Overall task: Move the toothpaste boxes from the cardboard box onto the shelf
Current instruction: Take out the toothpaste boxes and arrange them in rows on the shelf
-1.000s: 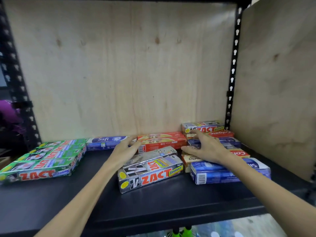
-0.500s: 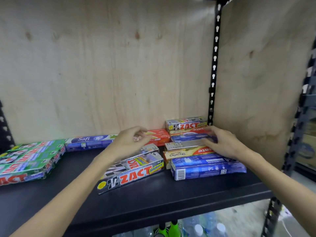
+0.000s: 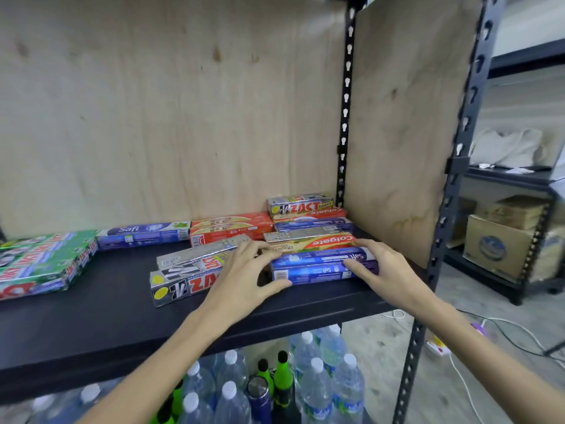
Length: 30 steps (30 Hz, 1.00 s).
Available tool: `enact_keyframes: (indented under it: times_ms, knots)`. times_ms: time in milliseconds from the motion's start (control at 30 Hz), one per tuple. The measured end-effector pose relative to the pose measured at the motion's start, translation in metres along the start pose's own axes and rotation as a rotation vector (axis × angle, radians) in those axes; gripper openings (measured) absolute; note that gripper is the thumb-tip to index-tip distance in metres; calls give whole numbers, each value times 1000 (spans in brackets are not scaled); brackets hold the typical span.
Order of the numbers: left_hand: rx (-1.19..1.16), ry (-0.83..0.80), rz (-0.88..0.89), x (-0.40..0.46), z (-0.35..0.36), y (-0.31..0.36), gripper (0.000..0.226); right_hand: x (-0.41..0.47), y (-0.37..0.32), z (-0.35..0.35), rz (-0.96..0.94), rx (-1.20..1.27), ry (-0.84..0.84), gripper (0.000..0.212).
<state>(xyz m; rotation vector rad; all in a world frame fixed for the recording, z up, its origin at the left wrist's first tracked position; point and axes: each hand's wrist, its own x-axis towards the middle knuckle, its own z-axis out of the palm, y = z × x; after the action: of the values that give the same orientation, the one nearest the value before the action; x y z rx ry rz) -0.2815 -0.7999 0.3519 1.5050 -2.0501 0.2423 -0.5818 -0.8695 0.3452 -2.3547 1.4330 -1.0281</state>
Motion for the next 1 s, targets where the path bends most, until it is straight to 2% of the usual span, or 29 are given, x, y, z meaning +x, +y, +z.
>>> enact_keyframes:
  times_ms: [133, 333, 500, 667, 833, 933, 1000]
  knots:
    - [-67, -16, -23, -11, -7, 5, 62, -18, 1, -8, -85, 32, -27, 68]
    - [-188, -86, -67, -31, -21, 6, 48, -37, -8, -11, -126, 138, -25, 55]
    - [-319, -114, -233, -39, -35, 0, 34, -38, -22, -6, -136, 202, -24, 45]
    - [-445, -133, -342, -38, -45, -5, 26, -42, -25, -4, -151, 336, -84, 54]
    - [-379, -19, -369, -36, -41, 1, 32, -43, -25, -1, -81, 316, -17, 32]
    - [-405, 88, -348, -36, -39, 3, 27, -40, -30, -4, 22, 321, -44, 38]
    - [-415, 78, -314, -38, -39, 1, 22, -36, -30, -5, 89, 328, -68, 43]
